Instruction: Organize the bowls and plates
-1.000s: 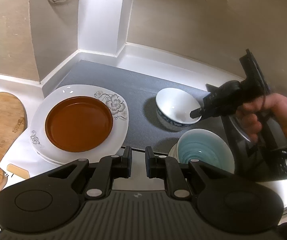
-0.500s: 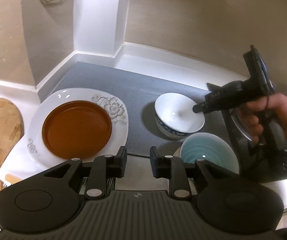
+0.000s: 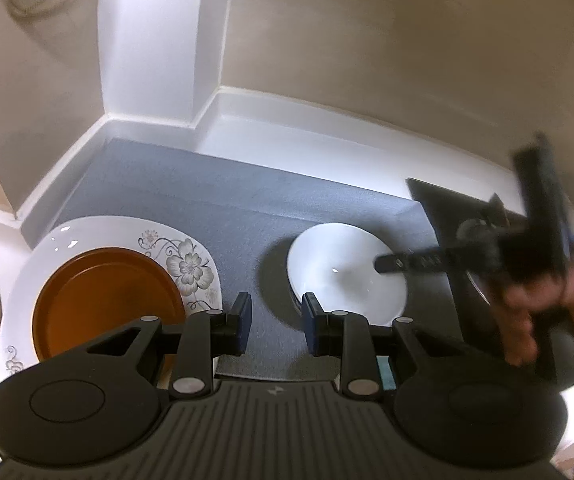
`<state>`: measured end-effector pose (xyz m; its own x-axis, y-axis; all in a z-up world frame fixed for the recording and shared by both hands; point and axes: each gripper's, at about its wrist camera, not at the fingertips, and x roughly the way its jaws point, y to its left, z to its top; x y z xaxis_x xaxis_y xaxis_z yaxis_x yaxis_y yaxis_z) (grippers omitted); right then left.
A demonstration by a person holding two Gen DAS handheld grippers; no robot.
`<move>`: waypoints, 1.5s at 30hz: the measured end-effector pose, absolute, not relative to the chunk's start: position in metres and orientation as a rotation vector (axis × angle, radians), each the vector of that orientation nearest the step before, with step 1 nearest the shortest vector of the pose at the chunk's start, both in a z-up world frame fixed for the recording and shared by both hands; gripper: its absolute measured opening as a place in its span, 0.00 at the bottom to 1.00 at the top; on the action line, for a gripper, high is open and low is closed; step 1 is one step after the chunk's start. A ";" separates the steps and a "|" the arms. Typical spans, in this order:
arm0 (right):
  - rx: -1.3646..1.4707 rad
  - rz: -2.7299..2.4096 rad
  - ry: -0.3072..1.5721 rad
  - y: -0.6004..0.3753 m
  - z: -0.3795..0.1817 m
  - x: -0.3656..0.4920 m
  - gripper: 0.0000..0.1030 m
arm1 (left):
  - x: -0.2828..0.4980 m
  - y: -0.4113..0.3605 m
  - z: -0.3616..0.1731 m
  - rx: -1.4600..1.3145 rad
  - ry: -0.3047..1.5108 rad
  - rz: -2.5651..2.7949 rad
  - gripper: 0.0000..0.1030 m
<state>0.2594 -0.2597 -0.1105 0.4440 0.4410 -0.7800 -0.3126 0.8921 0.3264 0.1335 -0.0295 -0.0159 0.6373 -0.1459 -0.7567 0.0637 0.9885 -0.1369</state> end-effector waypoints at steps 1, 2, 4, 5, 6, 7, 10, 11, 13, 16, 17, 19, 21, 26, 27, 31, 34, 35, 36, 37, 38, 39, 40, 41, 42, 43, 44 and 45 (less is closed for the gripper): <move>0.142 0.469 1.008 -0.260 -0.111 0.259 0.06 | 0.137 -0.029 -0.017 -0.100 0.882 -0.109 0.29; 0.135 0.467 1.009 -0.258 -0.109 0.257 0.06 | 0.141 -0.029 -0.018 -0.094 0.893 -0.099 0.29; 0.123 0.470 1.014 -0.256 -0.108 0.252 0.07 | 0.149 -0.032 -0.020 -0.076 0.909 -0.096 0.29; 0.121 0.474 1.019 -0.256 -0.108 0.250 0.07 | 0.153 -0.034 -0.022 -0.069 0.915 -0.097 0.29; 0.123 0.480 1.022 -0.257 -0.107 0.248 0.07 | 0.156 -0.035 -0.024 -0.063 0.923 -0.100 0.29; 0.123 0.481 1.027 -0.258 -0.107 0.246 0.08 | 0.160 -0.037 -0.026 -0.058 0.931 -0.101 0.29; 0.127 0.474 1.041 -0.259 -0.107 0.242 0.09 | 0.169 -0.042 -0.030 -0.049 0.946 -0.108 0.29; 0.134 0.469 1.046 -0.260 -0.107 0.241 0.09 | 0.171 -0.043 -0.032 -0.048 0.948 -0.112 0.29; 0.145 0.464 1.046 -0.262 -0.107 0.239 0.11 | 0.174 -0.046 -0.035 -0.042 0.950 -0.118 0.29; 0.156 0.457 1.035 -0.264 -0.106 0.237 0.11 | 0.181 -0.048 -0.040 -0.039 0.956 -0.126 0.29; 0.157 0.454 1.034 -0.265 -0.105 0.237 0.11 | 0.183 -0.048 -0.042 -0.040 0.958 -0.127 0.29; 0.155 0.444 1.031 -0.265 -0.104 0.237 0.11 | 0.187 -0.049 -0.045 -0.042 0.963 -0.130 0.29; 0.155 0.437 1.028 -0.266 -0.103 0.237 0.11 | 0.191 -0.050 -0.048 -0.046 0.971 -0.138 0.29; 0.156 0.423 1.034 -0.264 -0.104 0.239 0.11 | 0.199 -0.053 -0.057 -0.054 0.991 -0.162 0.29; 0.159 0.421 1.037 -0.264 -0.105 0.239 0.11 | 0.200 -0.054 -0.059 -0.053 0.995 -0.167 0.29; 0.166 0.413 1.043 -0.262 -0.106 0.238 0.11 | 0.204 -0.055 -0.069 -0.052 1.018 -0.182 0.28; 0.167 0.413 1.049 -0.260 -0.109 0.239 0.11 | 0.206 -0.056 -0.075 -0.049 1.031 -0.192 0.21; 0.165 0.414 1.051 -0.260 -0.110 0.240 0.10 | 0.207 -0.056 -0.076 -0.050 1.034 -0.197 0.17; 0.164 0.416 1.053 -0.259 -0.110 0.240 0.09 | 0.207 -0.057 -0.077 -0.048 1.035 -0.201 0.11; 0.162 0.416 1.053 -0.258 -0.111 0.240 0.09 | 0.207 -0.058 -0.078 -0.046 1.034 -0.204 0.09; 0.159 0.415 1.050 -0.258 -0.111 0.239 0.09 | 0.207 -0.058 -0.078 -0.042 1.029 -0.202 0.09; 0.158 0.414 1.048 -0.258 -0.111 0.239 0.09 | 0.207 -0.059 -0.078 -0.039 1.025 -0.201 0.09; 0.159 0.413 1.046 -0.258 -0.111 0.240 0.09 | 0.207 -0.059 -0.077 -0.042 1.023 -0.201 0.09; 0.159 0.413 1.046 -0.257 -0.112 0.240 0.09 | 0.207 -0.058 -0.077 -0.050 1.019 -0.201 0.09; 0.160 0.415 1.046 -0.258 -0.112 0.241 0.09 | 0.207 -0.057 -0.076 -0.058 1.015 -0.202 0.09; 0.162 0.416 1.044 -0.258 -0.112 0.242 0.08 | 0.206 -0.057 -0.075 -0.060 1.009 -0.201 0.09; 0.164 0.416 1.041 -0.259 -0.111 0.242 0.08 | 0.205 -0.057 -0.072 -0.058 0.997 -0.199 0.09; 0.165 0.415 1.037 -0.260 -0.110 0.242 0.08 | 0.204 -0.058 -0.069 -0.055 0.984 -0.196 0.09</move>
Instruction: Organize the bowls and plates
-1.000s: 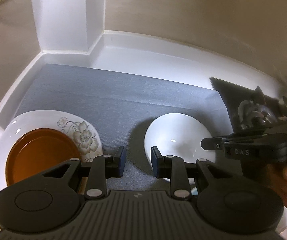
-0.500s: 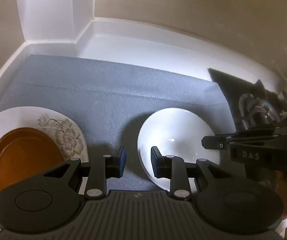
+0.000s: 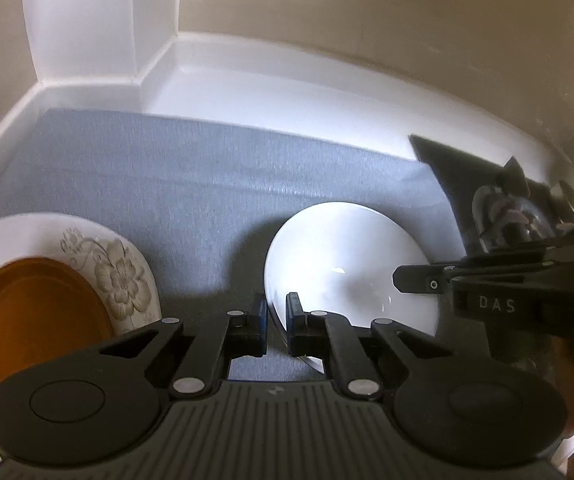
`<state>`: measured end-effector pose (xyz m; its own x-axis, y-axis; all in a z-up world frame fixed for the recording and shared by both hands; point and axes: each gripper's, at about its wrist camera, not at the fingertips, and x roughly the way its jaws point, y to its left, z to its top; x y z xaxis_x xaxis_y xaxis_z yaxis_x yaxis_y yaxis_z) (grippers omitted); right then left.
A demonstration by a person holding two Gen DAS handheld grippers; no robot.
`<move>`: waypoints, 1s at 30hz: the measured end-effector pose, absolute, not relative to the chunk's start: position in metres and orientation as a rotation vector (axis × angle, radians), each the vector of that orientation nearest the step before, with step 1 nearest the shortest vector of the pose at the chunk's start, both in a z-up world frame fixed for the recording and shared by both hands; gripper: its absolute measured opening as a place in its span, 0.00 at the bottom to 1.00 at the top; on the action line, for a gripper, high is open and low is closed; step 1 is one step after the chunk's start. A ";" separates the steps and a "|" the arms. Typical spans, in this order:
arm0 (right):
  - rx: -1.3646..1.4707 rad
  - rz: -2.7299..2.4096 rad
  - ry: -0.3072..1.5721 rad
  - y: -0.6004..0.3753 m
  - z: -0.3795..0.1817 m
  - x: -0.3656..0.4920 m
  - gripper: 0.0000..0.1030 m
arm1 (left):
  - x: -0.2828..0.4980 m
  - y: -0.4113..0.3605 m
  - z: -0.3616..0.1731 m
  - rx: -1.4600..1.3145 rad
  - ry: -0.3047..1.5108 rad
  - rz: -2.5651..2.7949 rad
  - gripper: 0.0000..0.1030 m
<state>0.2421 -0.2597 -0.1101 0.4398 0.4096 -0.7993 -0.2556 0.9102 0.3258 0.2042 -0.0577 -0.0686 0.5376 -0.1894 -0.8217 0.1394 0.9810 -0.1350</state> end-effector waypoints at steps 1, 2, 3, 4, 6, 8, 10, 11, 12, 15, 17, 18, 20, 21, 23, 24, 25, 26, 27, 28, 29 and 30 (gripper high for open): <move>0.166 0.415 1.029 -0.260 -0.107 0.242 0.08 | 0.203 -0.058 -0.065 -0.055 0.969 -0.192 0.09; 0.166 0.414 1.018 -0.261 -0.104 0.242 0.08 | 0.202 -0.059 -0.061 -0.056 0.955 -0.189 0.09; 0.166 0.415 1.004 -0.261 -0.099 0.243 0.08 | 0.201 -0.059 -0.055 -0.055 0.941 -0.184 0.09; 0.166 0.414 0.993 -0.262 -0.094 0.242 0.08 | 0.200 -0.060 -0.050 -0.053 0.927 -0.179 0.09; 0.165 0.417 0.974 -0.263 -0.084 0.242 0.08 | 0.197 -0.061 -0.037 -0.051 0.898 -0.175 0.09; 0.160 0.420 0.954 -0.265 -0.072 0.242 0.08 | 0.193 -0.063 -0.024 -0.050 0.872 -0.168 0.09; 0.155 0.428 0.932 -0.268 -0.060 0.239 0.08 | 0.188 -0.064 -0.012 -0.046 0.856 -0.164 0.09; 0.155 0.433 0.924 -0.269 -0.055 0.237 0.08 | 0.184 -0.065 -0.007 -0.047 0.850 -0.162 0.09; 0.155 0.437 0.917 -0.270 -0.050 0.235 0.08 | 0.180 -0.065 -0.002 -0.048 0.844 -0.159 0.09; 0.159 0.450 0.909 -0.274 -0.038 0.227 0.08 | 0.167 -0.066 0.009 -0.050 0.841 -0.156 0.09; 0.164 0.457 0.918 -0.274 -0.034 0.221 0.08 | 0.158 -0.065 0.013 -0.057 0.847 -0.151 0.09; 0.166 0.461 0.926 -0.274 -0.033 0.218 0.08 | 0.153 -0.064 0.014 -0.063 0.852 -0.148 0.09; 0.164 0.476 0.933 -0.272 -0.030 0.210 0.08 | 0.142 -0.063 0.014 -0.070 0.863 -0.144 0.09; 0.161 0.482 0.936 -0.272 -0.029 0.205 0.08 | 0.137 -0.062 0.014 -0.071 0.869 -0.143 0.09; 0.156 0.491 0.948 -0.270 -0.028 0.196 0.08 | 0.126 -0.063 0.013 -0.071 0.881 -0.141 0.09; 0.155 0.493 0.957 -0.269 -0.028 0.192 0.08 | 0.121 -0.063 0.012 -0.073 0.886 -0.141 0.09; 0.154 0.495 0.965 -0.268 -0.028 0.187 0.08 | 0.116 -0.063 0.010 -0.073 0.893 -0.143 0.09; 0.152 0.496 0.972 -0.267 -0.028 0.182 0.08 | 0.112 -0.064 0.009 -0.076 0.900 -0.145 0.09; 0.148 0.496 0.978 -0.267 -0.028 0.176 0.08 | 0.107 -0.064 0.008 -0.083 0.907 -0.147 0.09; 0.147 0.496 0.985 -0.267 -0.028 0.171 0.08 | 0.103 -0.064 0.006 -0.090 0.913 -0.149 0.09; 0.146 0.497 0.992 -0.267 -0.029 0.167 0.08 | 0.099 -0.065 0.005 -0.093 0.919 -0.153 0.09; 0.145 0.496 1.001 -0.268 -0.030 0.162 0.08 | 0.096 -0.065 0.004 -0.092 0.924 -0.155 0.09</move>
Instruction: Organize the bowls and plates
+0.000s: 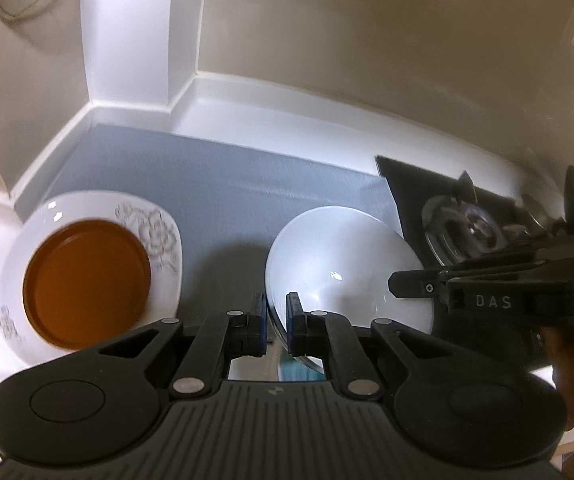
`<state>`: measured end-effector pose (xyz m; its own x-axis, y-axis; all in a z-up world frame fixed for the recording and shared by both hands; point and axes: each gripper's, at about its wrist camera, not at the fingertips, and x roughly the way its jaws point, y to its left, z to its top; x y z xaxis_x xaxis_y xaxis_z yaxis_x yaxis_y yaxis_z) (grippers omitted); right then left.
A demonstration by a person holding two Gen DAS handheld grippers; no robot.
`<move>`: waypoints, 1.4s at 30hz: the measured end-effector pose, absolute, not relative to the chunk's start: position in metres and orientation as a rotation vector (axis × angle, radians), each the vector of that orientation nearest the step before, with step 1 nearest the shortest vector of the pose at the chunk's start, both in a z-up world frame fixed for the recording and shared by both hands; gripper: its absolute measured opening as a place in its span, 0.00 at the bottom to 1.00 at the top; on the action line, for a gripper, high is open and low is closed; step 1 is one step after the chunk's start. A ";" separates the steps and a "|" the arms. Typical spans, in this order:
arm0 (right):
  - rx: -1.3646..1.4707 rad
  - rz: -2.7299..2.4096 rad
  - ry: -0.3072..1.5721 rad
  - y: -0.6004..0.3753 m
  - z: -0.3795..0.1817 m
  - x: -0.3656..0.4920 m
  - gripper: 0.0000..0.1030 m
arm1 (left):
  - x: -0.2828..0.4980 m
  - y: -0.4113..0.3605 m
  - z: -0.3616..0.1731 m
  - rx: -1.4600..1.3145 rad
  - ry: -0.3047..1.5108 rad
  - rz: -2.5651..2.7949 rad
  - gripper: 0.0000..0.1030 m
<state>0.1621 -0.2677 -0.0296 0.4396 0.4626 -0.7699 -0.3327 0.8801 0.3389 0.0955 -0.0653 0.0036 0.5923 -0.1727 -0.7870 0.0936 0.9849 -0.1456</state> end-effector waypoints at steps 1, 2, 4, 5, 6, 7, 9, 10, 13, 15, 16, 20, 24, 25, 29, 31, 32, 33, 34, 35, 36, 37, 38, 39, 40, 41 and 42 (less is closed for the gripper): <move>0.141 0.496 1.005 -0.268 -0.029 0.158 0.08 | 0.092 -0.066 0.002 -0.090 0.929 -0.158 0.09; 0.135 0.497 1.005 -0.268 -0.029 0.153 0.08 | 0.089 -0.067 0.000 -0.088 0.935 -0.163 0.09; 0.118 0.494 1.007 -0.268 -0.029 0.147 0.08 | 0.085 -0.069 -0.003 -0.090 0.947 -0.167 0.09; 0.116 0.492 1.013 -0.268 -0.031 0.145 0.08 | 0.083 -0.069 -0.005 -0.093 0.953 -0.168 0.09; 0.117 0.490 1.021 -0.268 -0.033 0.143 0.08 | 0.081 -0.069 -0.007 -0.098 0.958 -0.168 0.09; 0.115 0.487 1.029 -0.268 -0.035 0.141 0.08 | 0.080 -0.070 -0.008 -0.102 0.962 -0.168 0.09; 0.108 0.479 1.040 -0.266 -0.038 0.137 0.08 | 0.078 -0.071 -0.011 -0.101 0.968 -0.169 0.09; 0.105 0.476 1.041 -0.265 -0.039 0.135 0.08 | 0.077 -0.071 -0.012 -0.103 0.976 -0.171 0.09; 0.095 0.468 1.049 -0.265 -0.042 0.131 0.08 | 0.075 -0.072 -0.018 -0.103 0.994 -0.178 0.09; 0.092 0.462 1.058 -0.265 -0.045 0.130 0.08 | 0.074 -0.074 -0.021 -0.097 1.003 -0.182 0.09; 0.090 0.457 1.062 -0.265 -0.047 0.130 0.08 | 0.073 -0.074 -0.023 -0.093 1.005 -0.183 0.09; 0.083 0.447 1.079 -0.264 -0.053 0.126 0.08 | 0.073 -0.075 -0.027 -0.082 1.015 -0.176 0.09; 0.079 0.444 1.081 -0.261 -0.055 0.124 0.08 | 0.073 -0.074 -0.030 -0.084 1.017 -0.172 0.09; 0.075 0.441 1.079 -0.261 -0.055 0.124 0.08 | 0.073 -0.075 -0.030 -0.082 1.017 -0.171 0.09; 0.058 0.430 1.078 -0.257 -0.054 0.124 0.08 | 0.074 -0.077 -0.034 -0.078 1.031 -0.168 0.09; 0.033 0.425 1.071 -0.254 -0.053 0.123 0.08 | 0.075 -0.077 -0.036 -0.077 1.030 -0.165 0.09; 0.020 0.423 1.065 -0.252 -0.053 0.122 0.08 | 0.075 -0.076 -0.036 -0.078 1.029 -0.164 0.09; 0.011 0.419 1.061 -0.251 -0.053 0.121 0.08 | 0.075 -0.076 -0.036 -0.080 1.029 -0.163 0.09; 0.003 0.416 1.057 -0.250 -0.053 0.120 0.09 | 0.075 -0.077 -0.037 -0.081 1.028 -0.160 0.09; -0.005 0.414 1.053 -0.249 -0.053 0.119 0.09 | 0.075 -0.077 -0.037 -0.080 1.027 -0.159 0.09; -0.014 0.412 1.048 -0.248 -0.053 0.119 0.09 | 0.075 -0.077 -0.037 -0.077 1.026 -0.158 0.09; -0.023 0.409 1.042 -0.247 -0.052 0.118 0.09 | 0.075 -0.078 -0.037 -0.075 1.025 -0.156 0.09; -0.031 0.407 1.036 -0.246 -0.052 0.117 0.10 | 0.075 -0.078 -0.038 -0.073 1.025 -0.155 0.09; -0.042 0.405 1.029 -0.245 -0.052 0.116 0.10 | 0.075 -0.078 -0.038 -0.071 1.025 -0.155 0.09; -0.051 0.403 1.022 -0.244 -0.052 0.114 0.11 | 0.075 -0.078 -0.038 -0.070 1.024 -0.154 0.09; -0.064 0.402 1.014 -0.243 -0.052 0.113 0.11 | 0.075 -0.078 -0.038 -0.067 1.024 -0.153 0.09; -0.080 0.401 1.004 -0.241 -0.052 0.112 0.12 | 0.075 -0.078 -0.038 -0.064 1.023 -0.153 0.10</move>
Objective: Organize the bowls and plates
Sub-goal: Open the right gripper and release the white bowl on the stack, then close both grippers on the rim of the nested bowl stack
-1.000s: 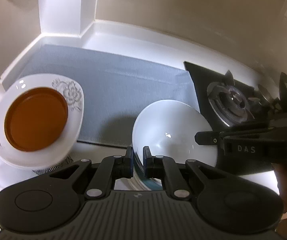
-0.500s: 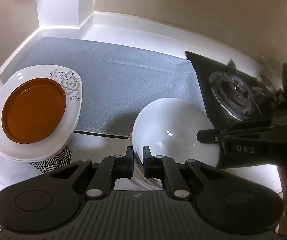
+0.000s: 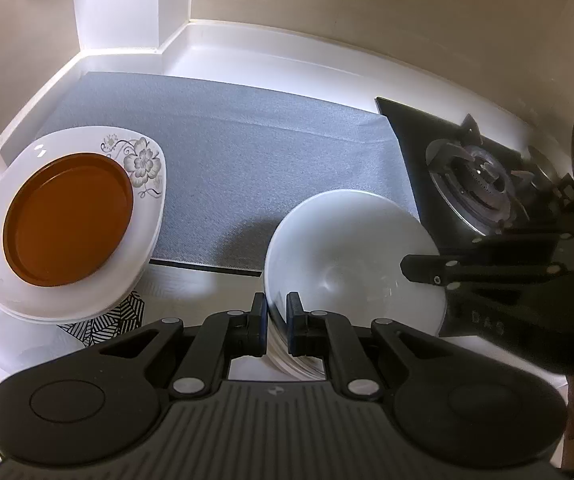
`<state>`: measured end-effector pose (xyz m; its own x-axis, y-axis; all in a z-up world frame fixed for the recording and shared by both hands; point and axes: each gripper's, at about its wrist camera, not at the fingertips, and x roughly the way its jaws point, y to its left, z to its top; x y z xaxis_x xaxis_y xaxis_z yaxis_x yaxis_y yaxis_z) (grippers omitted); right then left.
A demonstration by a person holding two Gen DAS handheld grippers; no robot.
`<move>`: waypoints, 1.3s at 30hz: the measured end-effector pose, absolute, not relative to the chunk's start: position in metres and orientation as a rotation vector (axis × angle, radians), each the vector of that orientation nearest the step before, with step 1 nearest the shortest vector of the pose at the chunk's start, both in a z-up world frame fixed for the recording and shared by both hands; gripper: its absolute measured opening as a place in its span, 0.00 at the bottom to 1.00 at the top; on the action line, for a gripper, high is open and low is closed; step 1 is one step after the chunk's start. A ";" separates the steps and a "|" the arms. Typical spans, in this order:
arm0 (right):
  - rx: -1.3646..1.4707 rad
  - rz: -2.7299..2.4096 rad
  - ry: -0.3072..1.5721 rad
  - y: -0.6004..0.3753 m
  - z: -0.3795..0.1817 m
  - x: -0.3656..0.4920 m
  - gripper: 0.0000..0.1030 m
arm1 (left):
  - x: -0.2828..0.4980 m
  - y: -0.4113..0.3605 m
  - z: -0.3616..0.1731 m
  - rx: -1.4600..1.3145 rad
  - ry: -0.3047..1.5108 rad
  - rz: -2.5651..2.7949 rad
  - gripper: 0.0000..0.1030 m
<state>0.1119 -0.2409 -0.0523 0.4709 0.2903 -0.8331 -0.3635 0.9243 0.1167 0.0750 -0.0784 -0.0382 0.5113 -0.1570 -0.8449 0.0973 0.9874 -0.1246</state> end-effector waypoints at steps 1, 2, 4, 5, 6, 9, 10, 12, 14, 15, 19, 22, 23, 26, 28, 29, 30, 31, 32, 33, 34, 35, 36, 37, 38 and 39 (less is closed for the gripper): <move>-0.100 0.399 0.994 -0.239 -0.053 0.110 0.12 | 0.075 -0.079 -0.038 -0.062 1.023 -0.153 0.10; -0.119 0.395 0.984 -0.237 -0.053 0.109 0.12 | 0.075 -0.079 -0.038 -0.062 1.023 -0.153 0.11; -0.153 0.386 0.968 -0.235 -0.054 0.106 0.13 | 0.075 -0.079 -0.038 -0.062 1.023 -0.151 0.11; -0.162 0.386 0.966 -0.235 -0.055 0.106 0.13 | 0.075 -0.079 -0.038 -0.064 1.024 -0.150 0.11; -0.166 0.389 0.959 -0.235 -0.055 0.105 0.13 | 0.076 -0.079 -0.038 -0.064 1.024 -0.149 0.11; -0.171 0.397 0.947 -0.237 -0.056 0.104 0.13 | 0.075 -0.078 -0.038 -0.064 1.024 -0.148 0.11; -0.170 0.399 0.945 -0.237 -0.056 0.104 0.13 | 0.075 -0.078 -0.038 -0.065 1.023 -0.148 0.11; -0.166 0.401 0.944 -0.238 -0.056 0.104 0.13 | 0.076 -0.078 -0.038 -0.068 1.024 -0.148 0.11; -0.162 0.402 0.944 -0.238 -0.057 0.104 0.13 | 0.075 -0.076 -0.038 -0.077 1.023 -0.150 0.11; -0.156 0.404 0.944 -0.239 -0.057 0.104 0.13 | 0.075 -0.075 -0.038 -0.084 1.024 -0.150 0.11; -0.111 0.405 0.958 -0.245 -0.059 0.109 0.15 | 0.075 -0.073 -0.039 -0.103 1.022 -0.145 0.12; -0.069 0.405 0.977 -0.250 -0.060 0.116 0.18 | 0.075 -0.073 -0.039 -0.106 1.018 -0.132 0.15; -0.060 0.406 0.982 -0.251 -0.061 0.117 0.19 | 0.075 -0.073 -0.038 -0.109 1.016 -0.128 0.16; -0.036 0.406 0.992 -0.254 -0.063 0.124 0.25 | 0.075 -0.071 -0.038 -0.111 1.010 -0.102 0.36; -0.012 0.408 1.014 -0.257 -0.066 0.129 0.32 | 0.076 -0.069 -0.038 -0.120 1.010 -0.088 0.46; -0.002 0.409 1.028 -0.258 -0.067 0.132 0.36 | 0.076 -0.068 -0.039 -0.129 1.013 -0.086 0.49; 0.009 0.412 1.046 -0.260 -0.070 0.135 0.36 | 0.078 -0.068 -0.041 -0.140 1.021 -0.085 0.52; 0.021 0.415 1.063 -0.261 -0.071 0.138 0.37 | 0.079 -0.067 -0.044 -0.153 1.029 -0.084 0.54; 0.040 0.421 1.081 -0.263 -0.074 0.140 0.38 | 0.080 -0.065 -0.046 -0.172 1.038 -0.084 0.58; 0.059 0.429 1.099 -0.265 -0.076 0.143 0.39 | 0.081 -0.064 -0.049 -0.193 1.047 -0.086 0.60; 0.081 0.435 1.122 -0.267 -0.079 0.146 0.41 | 0.083 -0.063 -0.052 -0.217 1.058 -0.088 0.61; 0.094 0.437 1.141 -0.268 -0.082 0.148 0.42 | 0.085 -0.061 -0.055 -0.242 1.068 -0.089 0.61; 0.103 0.438 1.159 -0.269 -0.084 0.151 0.42 | 0.086 -0.060 -0.058 -0.269 1.076 -0.091 0.63; 0.112 0.441 1.171 -0.270 -0.087 0.152 0.44 | 0.087 -0.058 -0.061 -0.292 1.083 -0.092 0.64; 0.122 0.447 1.179 -0.270 -0.088 0.154 0.46 | 0.088 -0.057 -0.064 -0.317 1.093 -0.089 0.65; 0.129 0.453 1.189 -0.271 -0.090 0.155 0.47 | 0.090 -0.056 -0.067 -0.337 1.100 -0.085 0.65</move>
